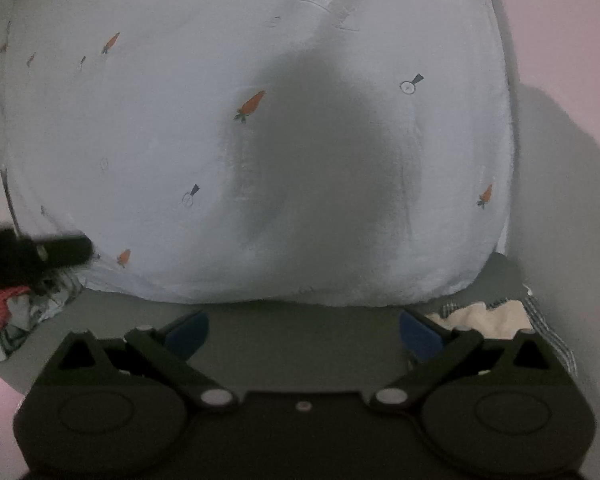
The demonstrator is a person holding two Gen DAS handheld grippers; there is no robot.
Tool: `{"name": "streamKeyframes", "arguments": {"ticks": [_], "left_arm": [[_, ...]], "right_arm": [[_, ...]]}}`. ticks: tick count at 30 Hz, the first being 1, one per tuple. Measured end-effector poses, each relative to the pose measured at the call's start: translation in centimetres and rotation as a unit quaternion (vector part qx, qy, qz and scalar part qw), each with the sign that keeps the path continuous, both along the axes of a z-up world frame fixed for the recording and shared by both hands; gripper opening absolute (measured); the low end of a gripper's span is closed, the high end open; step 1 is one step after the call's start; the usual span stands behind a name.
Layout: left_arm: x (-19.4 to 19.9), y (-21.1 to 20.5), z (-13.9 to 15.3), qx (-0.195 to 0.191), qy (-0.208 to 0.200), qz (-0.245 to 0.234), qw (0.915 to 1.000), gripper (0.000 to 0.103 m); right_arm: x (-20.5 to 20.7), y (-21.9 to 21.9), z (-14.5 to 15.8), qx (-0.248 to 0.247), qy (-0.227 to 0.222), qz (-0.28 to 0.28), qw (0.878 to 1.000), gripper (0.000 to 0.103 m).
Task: Fold clothes
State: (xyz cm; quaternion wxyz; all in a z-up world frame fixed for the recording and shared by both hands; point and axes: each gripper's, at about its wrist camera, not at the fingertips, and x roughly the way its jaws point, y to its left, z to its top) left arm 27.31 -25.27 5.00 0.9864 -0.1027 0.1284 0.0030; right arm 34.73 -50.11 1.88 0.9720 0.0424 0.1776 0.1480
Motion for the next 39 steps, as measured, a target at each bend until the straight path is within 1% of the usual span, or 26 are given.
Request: {"name": "streamKeyframes", "arguments": {"ticks": [3, 6, 10, 12, 14, 17, 19, 22, 26, 29, 31, 33, 36, 39], "left_arm": [[-2.8, 3.3, 0.4, -0.007, -0.008, 0.015, 0.9998, 0.103], [-5.0, 6.3, 0.3, 0.017, -0.01, 0.007, 0.9998, 0.103], [-8.5, 10.8, -0.2, 0.049, 0.013, -0.018, 0.9985, 0.103], [-10.1, 12.9, -0.7, 0.059, 0.03, -0.028, 0.9974, 0.103], [-11.4, 14.9, -1.1, 0.065, 0.059, -0.036, 0.9955, 0.103], [-13.5, 17.8, -1.6, 0.062, 0.084, -0.049, 0.9934, 0.103], [-15.1, 19.5, -2.2, 0.057, 0.095, -0.06, 0.9921, 0.103], [-17.1, 21.8, -3.1, 0.051, 0.109, -0.075, 0.9899, 0.103], [-18.8, 23.7, -4.1, 0.057, 0.148, -0.074, 0.9846, 0.103], [-20.5, 24.8, -4.6, 0.048, 0.165, -0.074, 0.9823, 0.103], [-21.4, 25.2, -4.9, 0.051, 0.173, -0.068, 0.9813, 0.103], [-21.9, 25.5, -5.1, 0.045, 0.177, -0.065, 0.981, 0.103], [-22.6, 26.0, -5.4, 0.034, 0.184, -0.061, 0.9804, 0.103], [-23.6, 25.8, -5.3, 0.042, 0.182, -0.058, 0.9808, 0.103]], "right_arm": [[-2.2, 2.6, 0.4, 0.009, 0.005, -0.004, 1.0, 0.103], [-5.5, 5.9, 0.5, 0.013, 0.007, -0.002, 1.0, 0.103], [-8.8, 9.9, 0.5, 0.052, 0.013, -0.008, 0.999, 0.103], [-10.8, 12.2, 0.6, 0.056, 0.013, 0.007, 0.998, 0.103], [-12.5, 14.9, 0.7, 0.042, 0.015, 0.011, 0.999, 0.103], [-15.5, 18.7, 0.6, 0.013, 0.007, -0.014, 1.0, 0.103], [-17.5, 21.1, 0.5, 0.0, 0.018, -0.021, 1.0, 0.102], [-20.4, 23.7, -0.4, -0.007, 0.043, -0.014, 0.999, 0.102], [-23.2, 25.9, -1.8, -0.023, 0.087, -0.019, 0.996, 0.1], [-25.6, 26.9, -2.1, -0.031, 0.112, -0.017, 0.993, 0.098], [-27.1, 27.2, -2.1, -0.046, 0.111, -0.02, 0.993, 0.098], [-28.4, 27.5, -2.0, -0.061, 0.102, -0.031, 0.992, 0.098], [-29.5, 27.6, -1.8, -0.064, 0.091, -0.041, 0.993, 0.098], [-30.2, 27.8, -1.9, -0.064, 0.087, -0.039, 0.993, 0.098]]}}
